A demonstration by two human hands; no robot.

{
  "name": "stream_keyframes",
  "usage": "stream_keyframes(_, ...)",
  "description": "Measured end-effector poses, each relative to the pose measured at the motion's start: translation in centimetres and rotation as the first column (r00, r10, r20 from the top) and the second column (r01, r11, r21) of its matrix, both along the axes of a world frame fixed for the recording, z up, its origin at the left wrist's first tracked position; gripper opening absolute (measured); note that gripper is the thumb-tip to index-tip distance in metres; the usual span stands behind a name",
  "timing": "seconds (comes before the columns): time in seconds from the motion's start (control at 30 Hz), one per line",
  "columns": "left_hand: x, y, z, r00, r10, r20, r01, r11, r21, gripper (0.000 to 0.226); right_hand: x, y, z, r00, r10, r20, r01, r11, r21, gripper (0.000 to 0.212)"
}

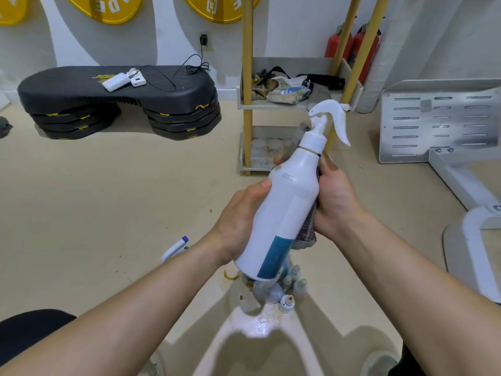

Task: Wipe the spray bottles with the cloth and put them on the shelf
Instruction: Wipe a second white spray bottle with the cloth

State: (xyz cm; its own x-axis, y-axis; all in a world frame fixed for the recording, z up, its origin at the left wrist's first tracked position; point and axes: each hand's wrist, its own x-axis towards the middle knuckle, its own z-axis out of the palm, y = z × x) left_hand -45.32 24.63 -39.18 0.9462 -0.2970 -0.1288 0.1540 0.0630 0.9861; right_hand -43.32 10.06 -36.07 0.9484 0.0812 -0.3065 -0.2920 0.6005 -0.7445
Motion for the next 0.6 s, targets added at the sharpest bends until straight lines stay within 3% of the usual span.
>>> stream_keyframes(0.17, -0.3, -0.2, 0.1, 0.994, 0.100, 0.048, -0.099, 0.995, -0.027, 0.041, -0.4, 0.6, 0.4, 0.996, 0.036, 0.079, -0.037, 0.999, 0.011, 0.051)
stream_keyframes(0.23, -0.2, -0.2, 0.1, 0.978, 0.192, 0.086, -0.195, 0.980, 0.029, 0.051, -0.5, 0.9, 0.3, 0.989, 0.022, 0.145, -0.006, 0.994, -0.108, 0.042)
stream_keyframes(0.3, 0.1, -0.1, -0.2, 0.947, 0.211, 0.243, -0.259, 0.948, 0.185, 0.058, -0.4, 0.8, 0.1, 0.979, -0.006, 0.205, 0.059, 0.965, -0.256, 0.040)
stream_keyframes(0.37, 0.0, 0.1, -0.4, 0.902, 0.188, 0.389, -0.341, 0.862, 0.374, 0.046, -0.2, 0.6, 0.1, 0.973, -0.016, 0.232, 0.100, 0.929, -0.357, 0.047)
stream_keyframes(0.43, -0.4, 0.0, -0.4, 0.879, 0.162, 0.449, -0.396, 0.773, 0.496, 0.048, -0.2, 0.5, 0.1, 0.972, -0.039, 0.232, 0.128, 0.915, -0.384, 0.051)
stream_keyframes(0.5, -0.7, -0.5, -0.3, 0.852, 0.120, 0.509, -0.447, 0.671, 0.591, 0.062, -0.2, 0.6, 0.0, 0.973, -0.077, 0.218, 0.149, 0.929, -0.339, 0.048)
stream_keyframes(0.6, -1.3, -1.2, -0.5, 0.832, 0.020, 0.554, -0.489, 0.497, 0.717, 0.066, -0.2, 1.0, 0.0, 0.966, -0.154, 0.208, 0.207, 0.943, -0.260, 0.034)
